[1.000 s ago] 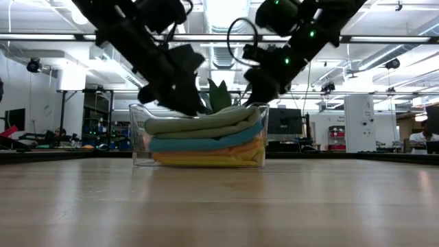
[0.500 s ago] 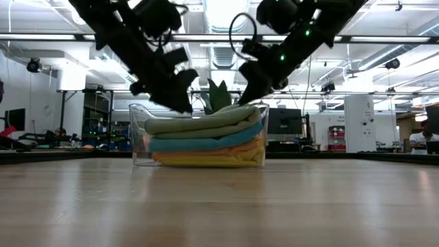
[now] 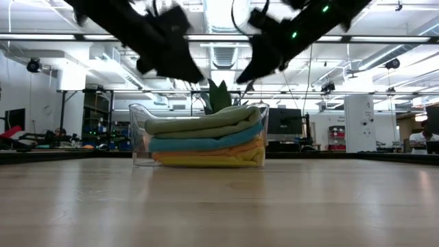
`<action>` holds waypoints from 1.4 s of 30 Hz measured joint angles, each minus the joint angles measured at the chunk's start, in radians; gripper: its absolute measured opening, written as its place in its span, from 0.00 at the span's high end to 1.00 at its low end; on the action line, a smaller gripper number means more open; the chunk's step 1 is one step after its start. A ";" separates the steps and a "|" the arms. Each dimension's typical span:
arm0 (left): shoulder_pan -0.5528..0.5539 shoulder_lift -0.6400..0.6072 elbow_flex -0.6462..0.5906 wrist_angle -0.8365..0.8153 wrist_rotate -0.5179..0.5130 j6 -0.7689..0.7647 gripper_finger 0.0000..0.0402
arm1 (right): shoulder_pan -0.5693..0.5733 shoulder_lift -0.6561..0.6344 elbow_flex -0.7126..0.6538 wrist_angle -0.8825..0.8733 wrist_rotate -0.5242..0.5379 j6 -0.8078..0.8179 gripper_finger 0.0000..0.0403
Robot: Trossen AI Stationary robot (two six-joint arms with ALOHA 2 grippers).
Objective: Fold microfiber towels
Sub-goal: Return to Home Position
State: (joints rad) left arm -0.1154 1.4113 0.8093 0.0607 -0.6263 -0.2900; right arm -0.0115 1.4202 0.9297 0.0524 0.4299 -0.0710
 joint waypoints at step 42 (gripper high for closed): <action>-0.237 -0.595 -0.776 0.863 0.442 0.279 0.98 | 0.365 -0.607 -0.836 0.812 -0.010 -0.311 0.98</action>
State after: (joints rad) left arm -0.3525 0.8166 0.0334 0.9238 -0.1844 -0.0113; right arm 0.3534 0.8131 0.0935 0.8641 0.4197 -0.3824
